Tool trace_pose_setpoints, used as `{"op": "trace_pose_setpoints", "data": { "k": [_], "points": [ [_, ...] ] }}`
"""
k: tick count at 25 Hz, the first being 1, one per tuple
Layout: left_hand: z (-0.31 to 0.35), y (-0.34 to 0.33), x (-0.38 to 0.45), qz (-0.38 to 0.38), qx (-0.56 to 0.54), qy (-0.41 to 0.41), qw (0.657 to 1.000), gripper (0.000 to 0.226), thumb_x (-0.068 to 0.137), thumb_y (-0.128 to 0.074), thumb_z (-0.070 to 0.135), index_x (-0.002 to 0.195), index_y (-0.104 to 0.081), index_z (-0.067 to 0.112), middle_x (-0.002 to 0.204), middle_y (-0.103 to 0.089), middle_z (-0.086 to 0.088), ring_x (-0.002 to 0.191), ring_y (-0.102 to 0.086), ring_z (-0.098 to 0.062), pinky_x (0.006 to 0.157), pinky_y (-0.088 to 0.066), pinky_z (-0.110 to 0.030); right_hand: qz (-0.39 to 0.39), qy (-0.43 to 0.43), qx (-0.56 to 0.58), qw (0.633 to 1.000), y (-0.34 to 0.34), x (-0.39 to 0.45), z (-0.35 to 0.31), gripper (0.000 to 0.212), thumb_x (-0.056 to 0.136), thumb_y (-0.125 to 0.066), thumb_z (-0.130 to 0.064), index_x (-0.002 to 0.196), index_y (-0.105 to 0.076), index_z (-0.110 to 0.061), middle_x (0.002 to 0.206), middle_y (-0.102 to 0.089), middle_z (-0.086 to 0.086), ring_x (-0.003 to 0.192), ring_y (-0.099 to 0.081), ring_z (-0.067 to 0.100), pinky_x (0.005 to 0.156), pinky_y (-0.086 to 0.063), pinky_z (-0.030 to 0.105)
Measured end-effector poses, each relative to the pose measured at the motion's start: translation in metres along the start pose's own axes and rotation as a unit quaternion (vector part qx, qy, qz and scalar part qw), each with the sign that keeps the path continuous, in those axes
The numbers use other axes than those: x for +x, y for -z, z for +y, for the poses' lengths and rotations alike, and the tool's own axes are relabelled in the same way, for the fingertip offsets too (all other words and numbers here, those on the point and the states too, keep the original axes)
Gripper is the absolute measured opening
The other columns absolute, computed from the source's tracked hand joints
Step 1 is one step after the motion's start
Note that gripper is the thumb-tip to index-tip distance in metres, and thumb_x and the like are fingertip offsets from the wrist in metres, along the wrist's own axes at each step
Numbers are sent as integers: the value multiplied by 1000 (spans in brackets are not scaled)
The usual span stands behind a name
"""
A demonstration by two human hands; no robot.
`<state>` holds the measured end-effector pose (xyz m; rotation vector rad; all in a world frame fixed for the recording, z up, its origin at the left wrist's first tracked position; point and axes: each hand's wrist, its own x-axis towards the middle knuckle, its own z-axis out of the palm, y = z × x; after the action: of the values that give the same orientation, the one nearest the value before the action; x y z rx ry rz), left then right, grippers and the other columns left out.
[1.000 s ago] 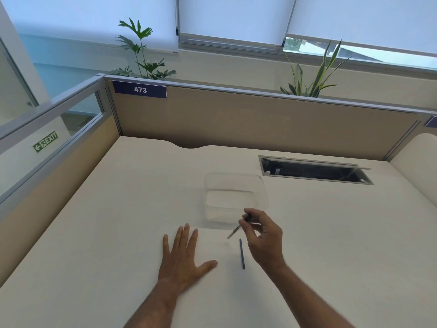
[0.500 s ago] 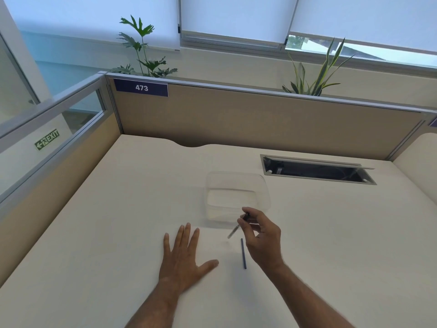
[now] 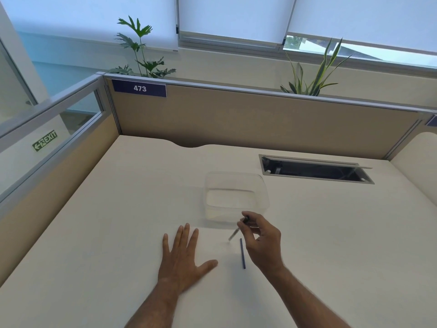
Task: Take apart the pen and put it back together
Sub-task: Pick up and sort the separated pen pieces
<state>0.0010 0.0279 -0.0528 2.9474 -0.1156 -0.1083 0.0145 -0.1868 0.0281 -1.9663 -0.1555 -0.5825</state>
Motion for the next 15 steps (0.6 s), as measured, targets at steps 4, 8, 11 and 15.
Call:
{"op": "trace_pose_setpoints", "data": {
  "k": [4, 8, 11, 15],
  "points": [
    [0, 0, 0, -1, -1, -1, 1000, 113, 67, -8, 96, 155, -2, 24, 165, 10, -2, 150, 16, -18, 117, 15, -57, 8, 3, 5, 1000, 1, 1, -3, 29, 80, -78, 1, 103, -73, -17, 85, -74, -10, 77, -73, 5, 72, -56, 14],
    [0, -1, 0, -2, 0, 1, 1000, 114, 66, -7, 96, 155, -1, 25, 165, 10, -1, 150, 16, -17, 117, 15, -57, 16, 5, 10, 1000, 0, 1, -4, 29, 81, -78, 0, 105, -72, -15, 86, -74, -9, 80, -73, 5, 75, -57, 15],
    [0, -2, 0, 0, 0, 0, 1000, 114, 66, -6, 97, 155, -2, 25, 165, 10, -2, 150, 15, -18, 117, 15, -58, -17, -4, -8, 1000, -1, -2, -1, 27, 81, -78, -1, 104, -72, -15, 85, -73, -10, 78, -72, 2, 72, -56, 14],
    [0, -2, 1, 2, 1, 0, 1000, 114, 66, -6, 96, 155, -2, 25, 165, 10, -2, 150, 16, -18, 117, 15, -58, -44, -14, -35, 998, -1, -2, 1, 21, 81, -79, -5, 100, -74, -12, 83, -73, -12, 77, -71, -1, 69, -56, 14]
  ]
}}
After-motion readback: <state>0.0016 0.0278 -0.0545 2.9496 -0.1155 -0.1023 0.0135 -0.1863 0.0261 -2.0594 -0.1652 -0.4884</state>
